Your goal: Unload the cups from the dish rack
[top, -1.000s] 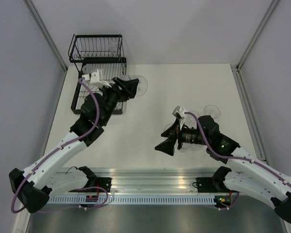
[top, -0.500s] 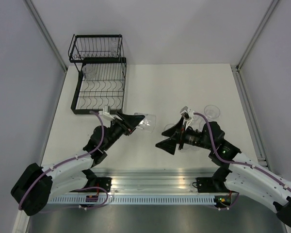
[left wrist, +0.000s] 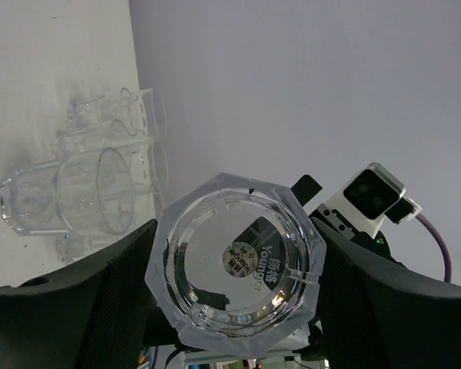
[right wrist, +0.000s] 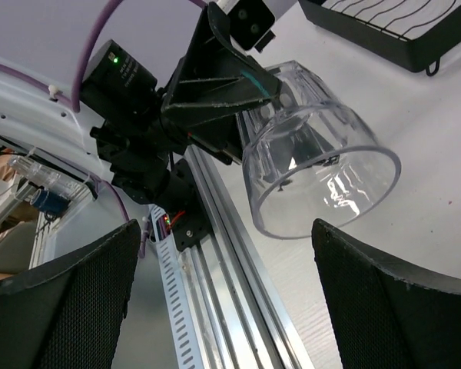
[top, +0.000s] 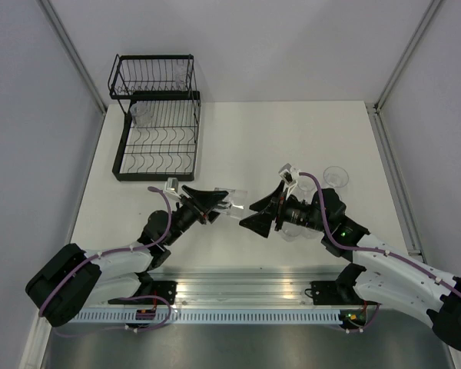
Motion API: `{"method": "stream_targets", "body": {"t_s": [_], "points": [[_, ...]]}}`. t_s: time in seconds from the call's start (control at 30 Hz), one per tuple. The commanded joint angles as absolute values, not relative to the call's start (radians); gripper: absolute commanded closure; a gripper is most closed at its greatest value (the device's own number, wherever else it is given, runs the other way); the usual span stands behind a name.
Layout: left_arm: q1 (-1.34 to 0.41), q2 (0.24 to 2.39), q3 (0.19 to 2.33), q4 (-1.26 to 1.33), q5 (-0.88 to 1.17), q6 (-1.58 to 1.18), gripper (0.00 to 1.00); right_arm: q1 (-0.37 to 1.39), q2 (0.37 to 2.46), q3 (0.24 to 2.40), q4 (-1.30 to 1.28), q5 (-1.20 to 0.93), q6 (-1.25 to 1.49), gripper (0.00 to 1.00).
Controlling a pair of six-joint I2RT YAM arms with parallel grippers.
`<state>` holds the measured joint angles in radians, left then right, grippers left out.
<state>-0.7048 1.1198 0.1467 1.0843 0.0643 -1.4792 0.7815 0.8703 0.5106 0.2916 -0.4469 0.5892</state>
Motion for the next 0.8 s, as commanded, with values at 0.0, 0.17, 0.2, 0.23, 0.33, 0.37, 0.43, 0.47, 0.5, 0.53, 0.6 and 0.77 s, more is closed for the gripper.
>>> {"method": "stream_targets", "body": {"t_s": [0.0, 0.17, 0.2, 0.23, 0.33, 0.37, 0.43, 0.47, 0.5, 0.53, 0.6, 0.77], "points": [[-0.716, 1.117, 0.143, 1.246, 0.074, -1.562, 0.98, 0.784, 0.896, 0.517, 0.394, -0.462, 0.614, 0.05], [-0.739, 1.126, 0.149, 1.244, 0.074, -1.571, 0.98, 0.784, 0.956, 0.509, 0.474, -0.489, 0.65, 0.1], [-0.745, 1.129, 0.147, 1.247, 0.071, -1.574, 0.98, 0.782, 0.962, 0.509, 0.501, -0.491, 0.656, 0.11], [-0.75, 1.134, 0.146, 1.249, 0.068, -1.575, 0.98, 0.782, 0.972, 0.508, 0.512, -0.494, 0.664, 0.12], [-0.765, 1.166, 0.123, 1.296, 0.049, -1.595, 0.98, 0.784, 0.985, 0.514, 0.535, -0.503, 0.667, 0.14], [-0.768, 1.186, 0.115, 1.311, 0.048, -1.603, 0.98, 0.782, 0.985, 0.512, 0.541, -0.506, 0.67, 0.14], [-0.772, 1.209, 0.101, 1.347, 0.048, -1.621, 0.98, 0.784, 0.986, 0.509, 0.546, -0.505, 0.672, 0.15], [-0.779, 1.23, 0.1, 1.373, 0.048, -1.629, 0.98, 0.784, 0.986, 0.508, 0.548, -0.505, 0.672, 0.16], [-0.781, 1.239, 0.098, 1.384, 0.048, -1.632, 0.98, 0.784, 0.988, 0.506, 0.549, -0.506, 0.673, 0.2], [-0.787, 1.249, 0.1, 1.391, 0.04, -1.634, 0.98, 0.782, 0.991, 0.503, 0.564, -0.509, 0.679, 0.23], [-0.801, 1.272, 0.107, 1.413, 0.035, -1.637, 0.98, 0.782, 0.997, 0.496, 0.581, -0.517, 0.695, 0.32], [-0.827, 1.316, 0.133, 1.456, 0.032, -1.646, 0.98, 0.784, 1.012, 0.492, 0.603, -0.529, 0.703, 0.47]]}}
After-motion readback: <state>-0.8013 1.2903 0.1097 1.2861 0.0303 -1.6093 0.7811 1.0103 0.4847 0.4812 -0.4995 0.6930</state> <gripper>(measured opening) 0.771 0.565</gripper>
